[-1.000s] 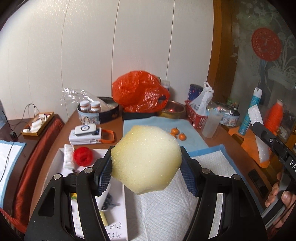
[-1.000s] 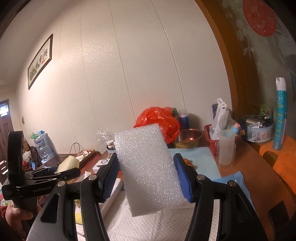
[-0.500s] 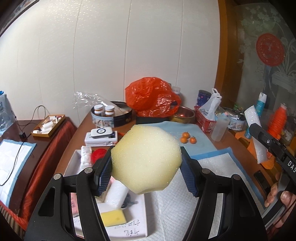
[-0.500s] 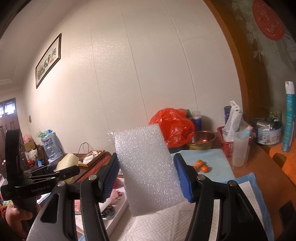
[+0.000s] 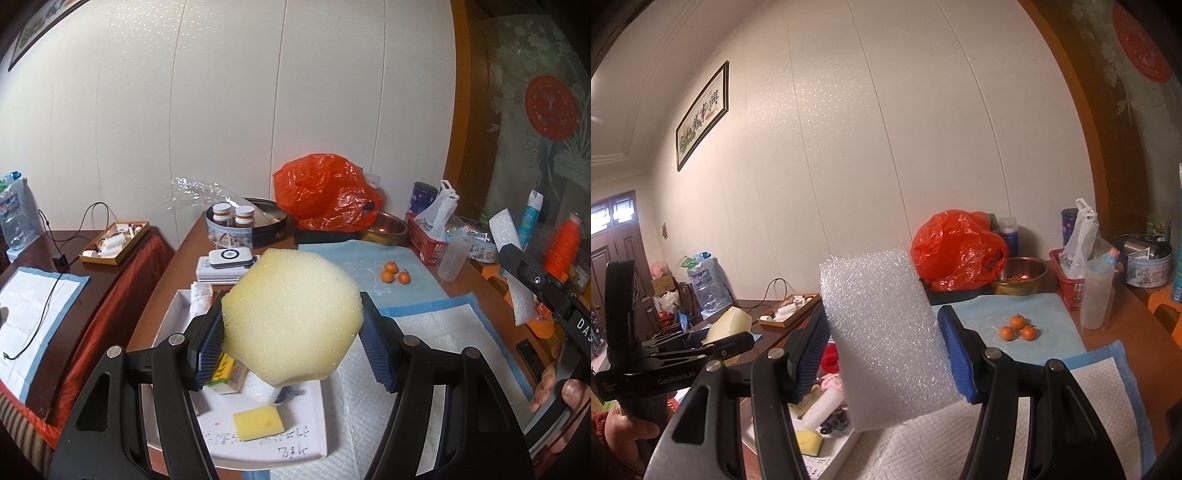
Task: Organize soft objects
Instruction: 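Carry the yellow sponge and white foam block over the white box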
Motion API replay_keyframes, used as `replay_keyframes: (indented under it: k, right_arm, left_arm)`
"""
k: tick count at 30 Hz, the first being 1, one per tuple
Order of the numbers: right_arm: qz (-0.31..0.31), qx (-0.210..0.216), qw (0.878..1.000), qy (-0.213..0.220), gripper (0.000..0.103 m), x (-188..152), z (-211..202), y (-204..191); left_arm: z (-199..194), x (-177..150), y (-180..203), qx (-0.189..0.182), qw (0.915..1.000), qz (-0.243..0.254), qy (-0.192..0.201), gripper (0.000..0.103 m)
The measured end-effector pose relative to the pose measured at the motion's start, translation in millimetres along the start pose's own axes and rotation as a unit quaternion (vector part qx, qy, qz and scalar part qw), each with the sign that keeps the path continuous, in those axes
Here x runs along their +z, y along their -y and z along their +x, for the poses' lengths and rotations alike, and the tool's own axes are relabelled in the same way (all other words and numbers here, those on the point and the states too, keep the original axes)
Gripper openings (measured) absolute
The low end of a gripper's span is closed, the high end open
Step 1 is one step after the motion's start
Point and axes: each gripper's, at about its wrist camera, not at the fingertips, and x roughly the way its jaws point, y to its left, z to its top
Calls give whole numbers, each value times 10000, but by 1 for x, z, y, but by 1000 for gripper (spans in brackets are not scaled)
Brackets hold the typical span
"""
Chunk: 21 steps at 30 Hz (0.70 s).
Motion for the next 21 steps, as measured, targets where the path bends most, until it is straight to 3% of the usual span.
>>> replay_keyframes:
  k: [21]
  right_arm:
    - [-150,187,9996,-154,60,-6,22,-47]
  left_arm:
    - [-12,-6,-51,89,9998,-168,22,67]
